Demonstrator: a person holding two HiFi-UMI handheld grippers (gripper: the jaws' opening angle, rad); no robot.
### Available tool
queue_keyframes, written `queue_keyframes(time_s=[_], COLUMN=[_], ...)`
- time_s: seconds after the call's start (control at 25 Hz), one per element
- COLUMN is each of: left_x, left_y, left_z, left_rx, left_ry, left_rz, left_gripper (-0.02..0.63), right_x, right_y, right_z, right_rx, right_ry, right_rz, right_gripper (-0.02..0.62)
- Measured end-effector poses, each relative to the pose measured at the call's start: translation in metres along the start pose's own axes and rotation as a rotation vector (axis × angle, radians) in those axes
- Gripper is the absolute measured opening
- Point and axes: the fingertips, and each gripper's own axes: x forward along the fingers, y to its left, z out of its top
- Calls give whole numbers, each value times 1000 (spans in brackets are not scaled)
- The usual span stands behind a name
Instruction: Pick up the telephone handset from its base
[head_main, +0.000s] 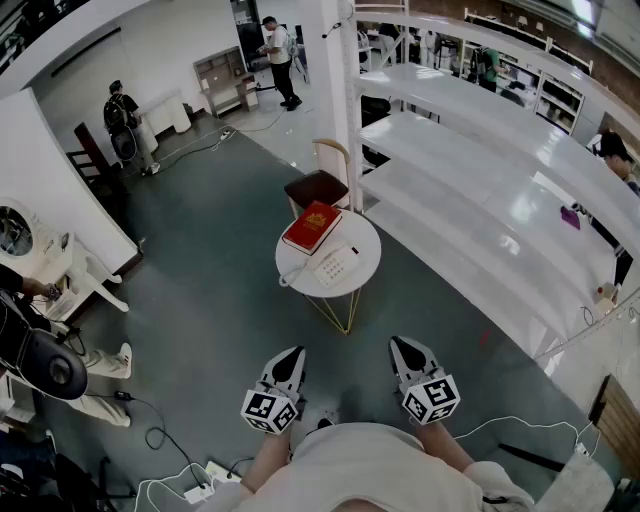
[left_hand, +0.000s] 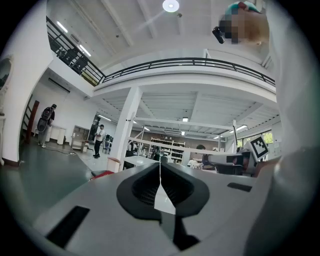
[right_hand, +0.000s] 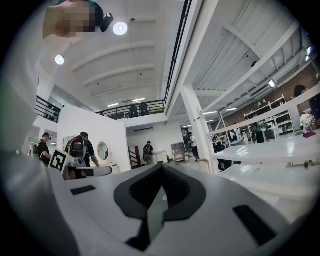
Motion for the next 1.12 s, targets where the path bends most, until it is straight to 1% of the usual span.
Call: queue_keyframes(time_s=[0.6,0.8,0.92,1.04,1.12], left_x=[0,6,10,10,10], left_y=[5,3,0,-1,-2], left_z=[0,-1,-1,0,1], left_rx=[-4,-20,-13,5,2], left_ry=[10,8,7,4,0], left_rz=[13,12,14,30,39], left_gripper=[23,23,23,23,22], right_x=[7,6,6,5,3], right_y=[2,-3,-6,-10,-13], right_z=[-2,-3,-3,-3,-1], right_rx=[2,1,1,1,4], right_ry=[14,18,16,10,8], right_rz=[14,17,20,14,14], right_gripper=[8,8,8,9,9])
